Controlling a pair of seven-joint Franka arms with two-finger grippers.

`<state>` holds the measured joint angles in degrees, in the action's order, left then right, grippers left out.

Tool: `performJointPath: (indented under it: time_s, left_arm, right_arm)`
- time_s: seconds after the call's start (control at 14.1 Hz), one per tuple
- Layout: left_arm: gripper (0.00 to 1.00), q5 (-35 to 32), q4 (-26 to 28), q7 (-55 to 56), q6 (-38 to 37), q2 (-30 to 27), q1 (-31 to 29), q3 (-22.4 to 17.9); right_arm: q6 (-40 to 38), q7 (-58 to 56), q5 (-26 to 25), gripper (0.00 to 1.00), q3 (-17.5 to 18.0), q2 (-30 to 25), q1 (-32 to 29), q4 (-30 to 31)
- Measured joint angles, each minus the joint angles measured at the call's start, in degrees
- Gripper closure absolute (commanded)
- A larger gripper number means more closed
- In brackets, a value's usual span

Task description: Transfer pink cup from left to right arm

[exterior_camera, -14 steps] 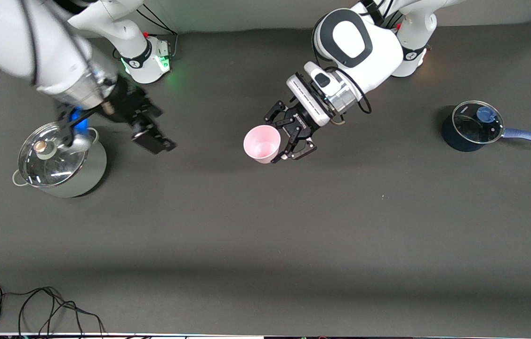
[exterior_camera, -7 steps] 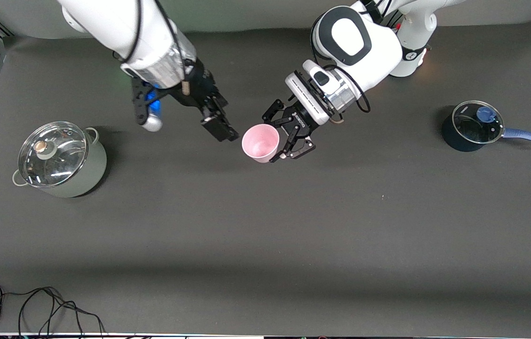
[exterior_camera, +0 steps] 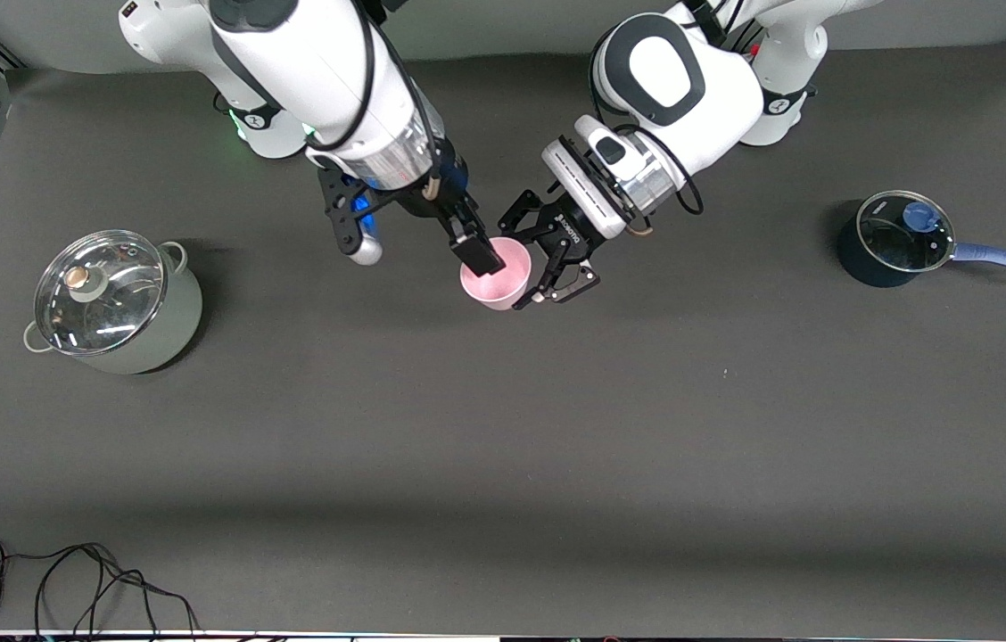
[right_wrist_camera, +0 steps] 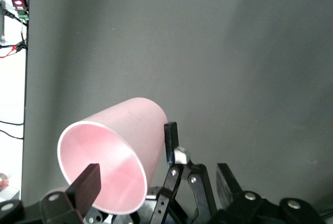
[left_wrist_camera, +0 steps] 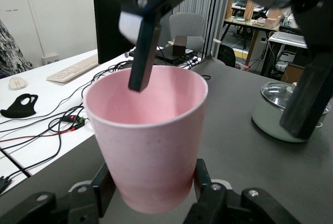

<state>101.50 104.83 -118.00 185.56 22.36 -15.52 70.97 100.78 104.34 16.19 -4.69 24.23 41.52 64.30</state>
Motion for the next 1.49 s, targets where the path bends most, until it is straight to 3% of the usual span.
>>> performJointPath:
  time_s: [0.07, 0.21, 0.99, 1.06, 1.28, 1.49]
  left_arm:
    - [0.51, 0.00, 0.00, 0.00, 0.00, 0.00, 0.00, 0.00]
    - [0.51, 0.02, 0.00, 0.02, 0.00, 0.00, 0.00, -0.04]
    - [0.49, -0.08, -0.16, -0.63, 0.59, 0.00, 0.22, -0.29]
    - [0.43, -0.08, -0.18, -0.63, 0.60, 0.00, 0.23, -0.29]
    - [0.03, 0.02, -0.41, -0.34, 0.78, 0.00, 0.19, -0.46]
    - [0.01, 0.46, -0.34, 0.98, 0.77, 0.30, 0.22, -0.64]
  right_arm:
    - [0.10, 0.00, 0.00, 0.26, -0.05, 0.45, 0.00, 0.00]
    - [0.19, 0.00, -0.08, 1.00, -0.15, 1.14, -0.01, -0.04]
    - [-0.36, -2.02, -0.20, 1.00, -0.23, 1.75, 0.00, -2.06]
    - [-0.36, -2.07, -0.20, 1.00, -0.24, 1.75, -0.01, -2.09]
    - [-0.62, -3.26, -0.33, 1.00, -0.39, 1.72, -0.05, -2.26]
    - [-0.53, -8.56, -0.35, 1.00, -1.53, 1.71, -1.30, -2.83]
